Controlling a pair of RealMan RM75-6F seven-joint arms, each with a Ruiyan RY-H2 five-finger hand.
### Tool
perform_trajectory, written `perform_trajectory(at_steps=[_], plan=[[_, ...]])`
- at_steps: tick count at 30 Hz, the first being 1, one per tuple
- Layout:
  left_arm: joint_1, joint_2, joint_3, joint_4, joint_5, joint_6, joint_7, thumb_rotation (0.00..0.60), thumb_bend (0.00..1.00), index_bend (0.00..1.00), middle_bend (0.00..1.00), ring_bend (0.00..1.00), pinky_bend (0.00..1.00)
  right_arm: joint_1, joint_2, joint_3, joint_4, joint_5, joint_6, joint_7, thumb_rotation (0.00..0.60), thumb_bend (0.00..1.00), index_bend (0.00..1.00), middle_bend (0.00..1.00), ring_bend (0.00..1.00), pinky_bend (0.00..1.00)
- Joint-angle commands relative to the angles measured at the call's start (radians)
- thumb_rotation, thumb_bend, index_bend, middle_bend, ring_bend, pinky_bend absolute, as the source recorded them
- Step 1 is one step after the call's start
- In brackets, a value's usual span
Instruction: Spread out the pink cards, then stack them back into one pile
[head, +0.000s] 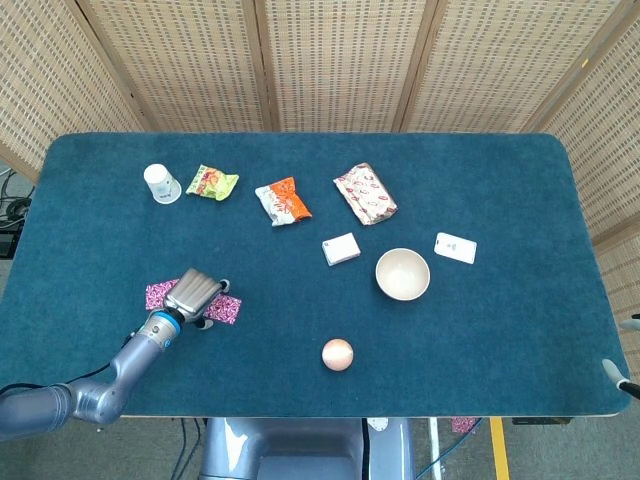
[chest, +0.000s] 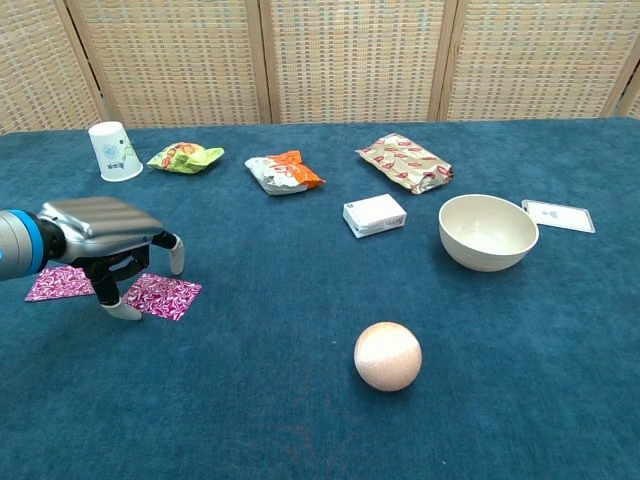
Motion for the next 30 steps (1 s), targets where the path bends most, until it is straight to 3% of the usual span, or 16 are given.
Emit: perform_trajectory(at_steps=[1, 30], plan=[[0.003, -0.002, 0.002, 0.002, 0.002, 0.005, 0.000, 0.523, 0.21, 0.30, 0.81, 0.79, 0.68, -0.001, 0.000, -0.001, 0.000, -0.001, 0.001, 0.001, 0.600, 0.23, 0.35, 0.32, 0.16, 0.14], [0.004, -0.024, -0.002, 0.018, -0.007, 0.009, 0.002, 0.533, 0.25, 0.34, 0.81, 0.79, 0.68, -0.014, 0.002, -0.002, 0.005, 0.005, 0.007, 0.008, 0.600, 0.23, 0.35, 0.32, 0.16, 0.14]])
